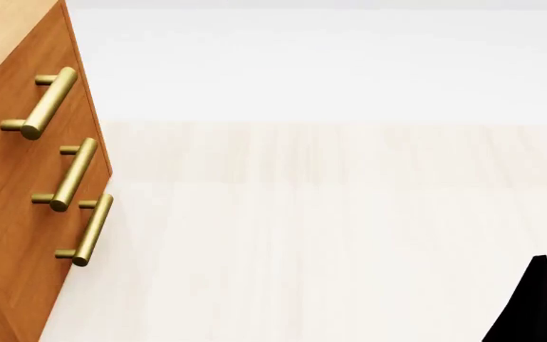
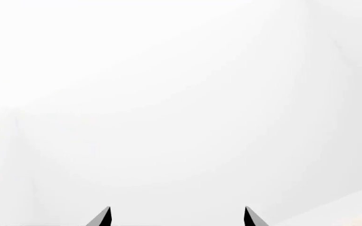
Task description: Put the bowl on top of the cabinet.
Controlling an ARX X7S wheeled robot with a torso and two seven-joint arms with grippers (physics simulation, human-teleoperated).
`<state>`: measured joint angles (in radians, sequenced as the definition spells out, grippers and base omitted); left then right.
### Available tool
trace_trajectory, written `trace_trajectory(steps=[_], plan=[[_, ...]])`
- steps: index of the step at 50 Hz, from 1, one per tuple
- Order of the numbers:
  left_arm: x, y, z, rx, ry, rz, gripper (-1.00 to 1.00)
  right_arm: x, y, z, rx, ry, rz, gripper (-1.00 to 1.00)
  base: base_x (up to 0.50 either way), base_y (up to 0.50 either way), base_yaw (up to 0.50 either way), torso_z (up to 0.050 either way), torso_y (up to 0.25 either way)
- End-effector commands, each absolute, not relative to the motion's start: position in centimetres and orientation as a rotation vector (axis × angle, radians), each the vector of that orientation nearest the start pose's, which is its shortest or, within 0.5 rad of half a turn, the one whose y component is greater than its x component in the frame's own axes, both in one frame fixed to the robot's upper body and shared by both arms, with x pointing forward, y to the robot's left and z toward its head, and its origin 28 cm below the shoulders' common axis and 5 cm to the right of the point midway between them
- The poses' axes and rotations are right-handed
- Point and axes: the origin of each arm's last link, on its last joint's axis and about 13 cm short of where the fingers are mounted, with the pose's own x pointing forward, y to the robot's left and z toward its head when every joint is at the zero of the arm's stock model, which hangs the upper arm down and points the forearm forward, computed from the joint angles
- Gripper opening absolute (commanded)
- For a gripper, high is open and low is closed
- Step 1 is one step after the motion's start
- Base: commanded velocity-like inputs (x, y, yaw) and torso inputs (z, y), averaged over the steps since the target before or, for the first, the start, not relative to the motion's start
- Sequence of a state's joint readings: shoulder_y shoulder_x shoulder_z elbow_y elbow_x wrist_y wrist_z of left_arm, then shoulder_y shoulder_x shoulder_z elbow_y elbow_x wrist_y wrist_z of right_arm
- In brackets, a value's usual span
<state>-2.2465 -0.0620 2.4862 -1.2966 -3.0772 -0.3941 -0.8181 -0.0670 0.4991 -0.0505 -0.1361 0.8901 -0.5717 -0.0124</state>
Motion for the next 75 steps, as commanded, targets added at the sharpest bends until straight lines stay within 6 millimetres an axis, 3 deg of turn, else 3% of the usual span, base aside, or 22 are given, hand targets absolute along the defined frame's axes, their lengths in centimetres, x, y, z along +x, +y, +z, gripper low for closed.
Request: trace_trajectory(steps=[1, 21, 40, 75], plan=[[36.9, 19.9, 48.8, -0.533, 0.115, 0.559, -1.0, 19.9, -19.6, 8.7, 0.409, -0.571, 0.009, 1.0, 0.0, 0.0, 0.0, 0.0, 0.0], [37.9, 22.3, 47.9, -0.619, 0.133, 0.919, -1.0, 20.0, -19.5, 8.5, 0.399, -0.561, 0.014, 1.0, 0.0, 0.0, 0.0, 0.0, 0.0], [37.9, 22.4, 46.3, -0.605, 0.315, 0.755, -1.0, 20.1, -19.5, 8.4, 0.385, -0.558, 0.004, 1.0, 0.0, 0.0, 0.0, 0.001, 0.0], [39.1, 24.6, 44.0, -0.631, 0.32, 0.83, -1.0, 20.5, -19.1, 8.1, 0.364, -0.537, 0.011, 1.0, 0.0, 0.0, 0.0, 0.0, 0.001]])
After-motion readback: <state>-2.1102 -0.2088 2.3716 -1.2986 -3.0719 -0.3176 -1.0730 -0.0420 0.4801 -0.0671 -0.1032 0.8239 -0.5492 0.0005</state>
